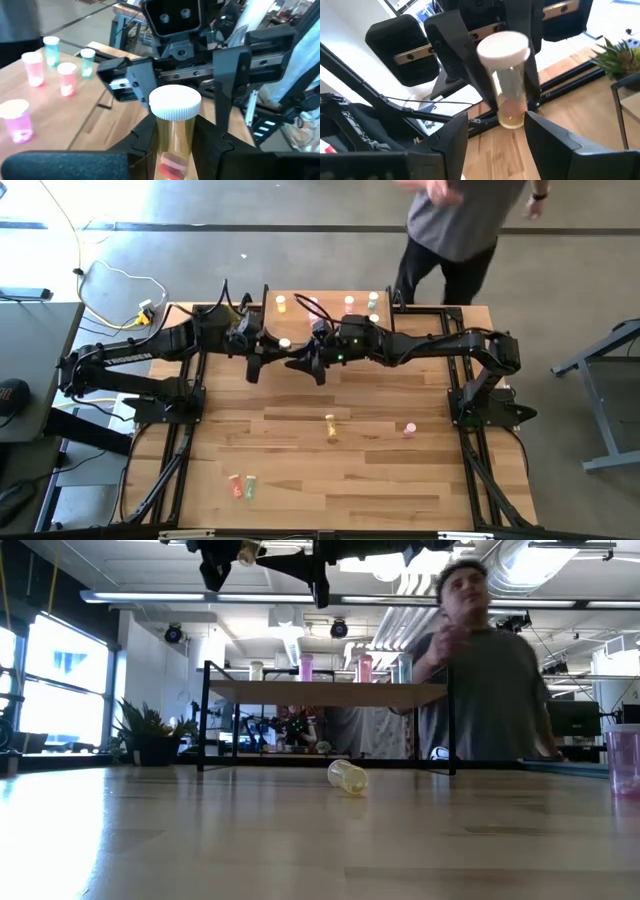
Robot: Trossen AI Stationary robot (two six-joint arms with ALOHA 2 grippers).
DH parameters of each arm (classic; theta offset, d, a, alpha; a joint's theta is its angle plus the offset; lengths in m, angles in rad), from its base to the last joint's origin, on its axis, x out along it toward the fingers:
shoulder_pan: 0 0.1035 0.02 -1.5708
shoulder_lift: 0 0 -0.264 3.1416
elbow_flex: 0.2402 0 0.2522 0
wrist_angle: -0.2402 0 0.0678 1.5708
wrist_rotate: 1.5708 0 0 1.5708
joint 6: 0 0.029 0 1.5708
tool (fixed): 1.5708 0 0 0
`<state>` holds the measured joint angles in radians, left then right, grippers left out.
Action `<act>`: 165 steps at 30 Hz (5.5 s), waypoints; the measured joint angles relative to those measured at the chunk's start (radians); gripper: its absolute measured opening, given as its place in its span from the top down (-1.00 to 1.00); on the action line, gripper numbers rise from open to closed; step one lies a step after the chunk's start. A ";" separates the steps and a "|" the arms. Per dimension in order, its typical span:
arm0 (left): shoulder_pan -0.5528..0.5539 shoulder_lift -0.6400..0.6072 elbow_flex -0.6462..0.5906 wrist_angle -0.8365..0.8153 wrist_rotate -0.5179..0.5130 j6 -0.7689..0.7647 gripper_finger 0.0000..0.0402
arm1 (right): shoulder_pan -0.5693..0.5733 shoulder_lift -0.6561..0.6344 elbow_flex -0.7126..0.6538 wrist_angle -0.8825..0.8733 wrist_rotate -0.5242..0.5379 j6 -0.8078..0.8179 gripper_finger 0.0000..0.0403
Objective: Pick and place medicine bottles onto shelf by color
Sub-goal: Put the bottom yellow pill bottle on the shelf
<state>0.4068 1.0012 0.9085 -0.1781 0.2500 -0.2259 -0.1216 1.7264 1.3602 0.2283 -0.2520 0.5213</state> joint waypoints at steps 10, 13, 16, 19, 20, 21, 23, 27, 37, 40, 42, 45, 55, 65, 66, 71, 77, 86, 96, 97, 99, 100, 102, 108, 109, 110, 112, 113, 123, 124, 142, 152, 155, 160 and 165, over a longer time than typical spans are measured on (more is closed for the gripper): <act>0.086 0.000 0.000 -0.030 -0.003 0.048 0.59 | -0.042 -0.007 0.000 -0.008 -0.057 -0.010 0.09; 0.115 0.000 0.000 -0.032 -0.002 0.071 0.59 | -0.055 -0.028 0.000 -0.004 -0.055 -0.062 0.09; 0.141 0.000 0.000 -0.032 -0.001 0.101 0.59 | -0.074 -0.054 0.000 -0.001 -0.044 -0.129 0.09; 0.164 0.000 0.000 -0.033 0.002 0.124 0.59 | -0.098 -0.071 0.000 0.003 -0.044 -0.200 0.09; 0.170 0.000 0.000 -0.033 0.001 0.135 0.59 | -0.108 -0.073 0.000 0.015 -0.044 -0.234 0.09; 0.175 0.000 0.000 -0.033 0.001 0.147 0.59 | -0.117 -0.076 0.000 0.023 -0.044 -0.265 0.09; 0.184 0.000 0.000 -0.033 0.001 0.168 0.59 | -0.135 -0.079 0.000 0.052 -0.032 -0.316 0.09; 0.203 -0.001 0.000 -0.032 0.002 0.196 0.59 | -0.180 -0.079 0.000 0.109 -0.018 -0.347 0.08; 0.264 0.000 0.000 -0.033 0.001 0.215 0.59 | -0.292 -0.079 0.089 0.132 -0.044 -0.395 -0.12; 0.278 -0.001 0.000 -0.035 0.003 0.214 0.59 | -0.301 -0.079 0.162 0.063 -0.049 -0.453 -0.13; 0.285 0.000 0.000 -0.035 0.007 0.213 0.59 | -0.304 -0.080 0.212 0.014 -0.055 -0.500 -0.13; 0.288 0.013 0.000 -0.035 0.009 0.208 0.59 | -0.306 -0.071 0.262 -0.074 -0.055 -0.554 -0.13; 0.287 0.072 0.000 -0.035 0.009 0.211 0.59 | -0.283 0.033 0.294 -0.177 -0.108 -0.509 -0.13; 0.286 0.085 0.000 -0.012 0.009 0.221 0.59 | -0.248 0.106 0.294 -0.195 -0.123 -0.491 -0.13; 0.286 0.085 0.000 -0.004 0.009 0.222 0.59 | -0.248 0.111 0.294 -0.197 -0.123 -0.480 -0.13; 0.285 0.085 0.000 0.025 0.021 0.221 0.59 | -0.244 0.134 0.294 -0.183 -0.120 -0.450 -0.13; 0.277 0.085 0.000 0.029 0.028 0.222 0.59 | -0.243 0.151 0.294 -0.139 -0.114 -0.426 -0.13; 0.259 0.085 0.000 0.070 0.028 0.219 0.59 | -0.233 0.163 0.294 -0.128 -0.099 -0.422 -0.10; 0.259 0.085 0.000 0.076 0.025 0.215 0.59 | -0.230 0.163 0.294 -0.128 -0.107 -0.414 0.25; 0.259 0.085 0.000 0.077 0.026 0.219 0.59 | -0.230 0.163 0.294 -0.128 -0.109 -0.411 0.28; 0.259 0.085 0.000 0.077 0.026 0.222 0.59 | -0.231 0.163 0.294 -0.130 -0.121 -0.406 0.33; 0.259 0.085 0.000 0.077 0.026 0.225 0.59 | -0.231 0.163 0.294 -0.131 -0.123 -0.406 0.35; 0.259 0.085 0.000 0.077 0.026 0.229 0.59 | -0.230 0.163 0.294 -0.131 -0.123 -0.406 0.39; 0.259 0.085 0.000 0.078 0.024 0.230 0.59 | -0.230 0.163 0.294 -0.133 -0.124 -0.406 0.46; 0.259 0.085 0.000 0.077 0.024 0.230 0.59 | -0.231 0.162 0.294 -0.133 -0.124 -0.406 0.46; 0.259 0.085 0.000 0.078 0.024 0.230 0.59 | -0.230 0.162 0.294 -0.133 -0.124 -0.406 0.46; 0.259 0.085 0.000 0.077 0.024 0.229 0.58 | -0.230 0.162 0.294 -0.133 -0.124 -0.406 0.47; 0.259 0.085 0.000 0.077 0.024 0.228 0.57 | -0.230 0.162 0.294 -0.133 -0.124 -0.406 0.47; 0.259 0.085 0.000 0.066 0.024 0.203 0.44 | -0.230 0.162 0.294 -0.136 -0.126 -0.406 0.47; 0.259 0.085 0.000 0.066 0.024 0.203 0.42 | -0.230 0.162 0.294 -0.136 -0.126 -0.406 0.47; 0.260 0.080 0.000 0.042 0.023 0.204 -0.15 | -0.230 0.162 0.294 -0.142 -0.117 -0.408 0.48; 0.260 0.067 0.000 0.005 0.023 0.213 -0.19 | -0.231 0.162 0.294 -0.143 -0.096 -0.410 0.48; 0.260 0.047 0.000 -0.001 0.020 0.235 -0.19 | -0.231 0.162 0.294 -0.143 -0.094 -0.417 0.48; 0.261 0.010 0.001 -0.010 -0.038 0.238 -0.19 | -0.232 0.162 0.294 -0.143 -0.088 -0.417 0.48; 0.261 -0.026 0.001 -0.036 -0.054 0.238 -0.19 | -0.232 0.162 0.294 -0.143 -0.072 -0.417 0.48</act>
<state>0.6678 0.9749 0.9092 -0.2145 0.1963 0.0116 -0.3534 1.8885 1.6543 0.0856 -0.3238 0.1047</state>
